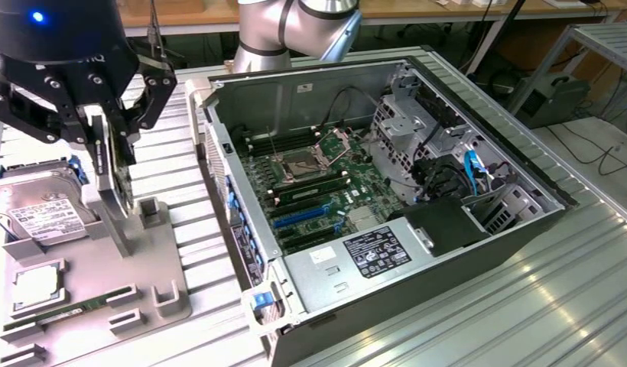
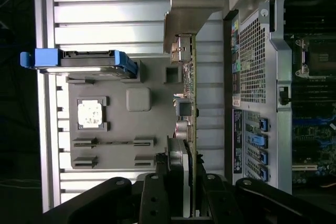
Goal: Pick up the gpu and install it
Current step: 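Pick up the gpu and move the gpu toward the slot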
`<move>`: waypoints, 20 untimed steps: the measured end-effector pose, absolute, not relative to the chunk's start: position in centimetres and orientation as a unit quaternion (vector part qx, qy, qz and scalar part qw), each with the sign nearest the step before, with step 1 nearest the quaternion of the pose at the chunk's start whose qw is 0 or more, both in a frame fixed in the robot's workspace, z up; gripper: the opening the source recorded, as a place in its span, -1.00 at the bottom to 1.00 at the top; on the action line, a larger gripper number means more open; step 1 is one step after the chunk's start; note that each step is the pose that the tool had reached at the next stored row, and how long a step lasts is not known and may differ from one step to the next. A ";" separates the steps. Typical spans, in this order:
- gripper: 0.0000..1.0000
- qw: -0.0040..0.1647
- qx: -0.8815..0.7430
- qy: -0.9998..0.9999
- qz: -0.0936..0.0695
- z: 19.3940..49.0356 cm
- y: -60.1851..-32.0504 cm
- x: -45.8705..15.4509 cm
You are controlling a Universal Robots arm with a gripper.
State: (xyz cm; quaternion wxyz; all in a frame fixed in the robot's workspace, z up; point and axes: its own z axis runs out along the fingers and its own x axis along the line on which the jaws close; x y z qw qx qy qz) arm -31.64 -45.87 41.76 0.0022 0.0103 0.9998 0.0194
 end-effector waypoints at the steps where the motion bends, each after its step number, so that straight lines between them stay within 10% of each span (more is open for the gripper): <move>1: -0.43 0.002 0.010 1.000 0.019 42.0 -45.9 -31.6; 20: -0.43 0.002 -0.007 1.000 0.019 42.3 -45.9 -25.9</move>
